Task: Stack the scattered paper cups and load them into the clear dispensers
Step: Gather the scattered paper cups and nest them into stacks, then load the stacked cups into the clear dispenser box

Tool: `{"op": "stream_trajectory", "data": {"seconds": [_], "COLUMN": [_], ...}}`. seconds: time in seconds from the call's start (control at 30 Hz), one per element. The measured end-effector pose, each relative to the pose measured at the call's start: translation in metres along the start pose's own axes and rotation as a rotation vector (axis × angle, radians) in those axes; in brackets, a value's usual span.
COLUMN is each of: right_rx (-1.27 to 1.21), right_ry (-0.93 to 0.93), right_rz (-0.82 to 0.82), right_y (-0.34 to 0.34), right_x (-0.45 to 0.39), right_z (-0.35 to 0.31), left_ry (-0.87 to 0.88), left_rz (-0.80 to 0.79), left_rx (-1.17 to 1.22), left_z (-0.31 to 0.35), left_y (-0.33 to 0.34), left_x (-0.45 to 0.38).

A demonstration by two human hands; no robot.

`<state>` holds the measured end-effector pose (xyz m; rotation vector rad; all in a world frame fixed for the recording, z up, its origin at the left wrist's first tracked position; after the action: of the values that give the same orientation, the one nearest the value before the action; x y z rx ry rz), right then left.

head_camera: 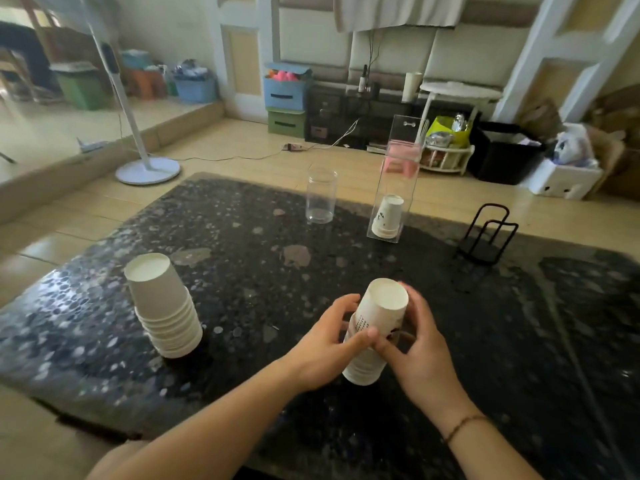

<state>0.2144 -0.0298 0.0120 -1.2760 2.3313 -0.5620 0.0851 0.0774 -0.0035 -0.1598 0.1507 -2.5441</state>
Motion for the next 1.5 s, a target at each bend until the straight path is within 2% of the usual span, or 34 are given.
{"op": "stream_trajectory", "data": {"seconds": [0.17,0.27,0.47,0.57,0.83,1.0,1.17,1.33,1.5], "right_rx": [0.112,0.015,-0.026,-0.032,0.032,0.047,-0.150,-0.253,-0.380], "right_ry": [0.134,0.203,0.259,0.269,0.139,0.098,0.096,0.022,0.026], "right_rz": [-0.073,-0.094,0.041,0.075,0.172,0.128,0.047,0.096,0.075], "right_y": [0.009,0.019,0.020,0.004,-0.045,-0.037,-0.024,-0.025,-0.047], "right_x": [0.023,0.031,0.009,-0.010,-0.106,-0.140,-0.149,-0.178,-0.206], "right_z": [0.032,0.039,0.036,0.035,0.032,0.057,0.070,0.078,0.063], "left_ry": [-0.099,-0.068,0.004,0.052,0.107,0.007,0.064,0.196,0.158], "left_rz": [-0.047,-0.074,0.100,0.127,0.129,0.132,0.153,0.209,0.232], "left_rx": [0.010,-0.011,0.214,0.244,0.374,0.345,0.231,0.179,0.164], "left_z": [-0.023,-0.036,-0.031,-0.016,0.034,0.012,-0.001,0.006,0.029], "left_y": [-0.003,0.005,0.020,0.024,0.018,0.006,-0.006,-0.006,-0.012], "left_x": [0.011,0.013,-0.008,-0.031,-0.128,-0.168,-0.181,-0.206,-0.235]}}
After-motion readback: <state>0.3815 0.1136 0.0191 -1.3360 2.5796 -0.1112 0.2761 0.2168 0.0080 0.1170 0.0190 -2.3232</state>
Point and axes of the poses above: each hand's wrist, its own x-axis away from the middle knuckle, its own y-axis out of the palm, z = x × y, the point moved 2 cm from there along -x, towards the middle knuckle, and after that the axes turned 8 degrees about x, right-handed, at the moved point
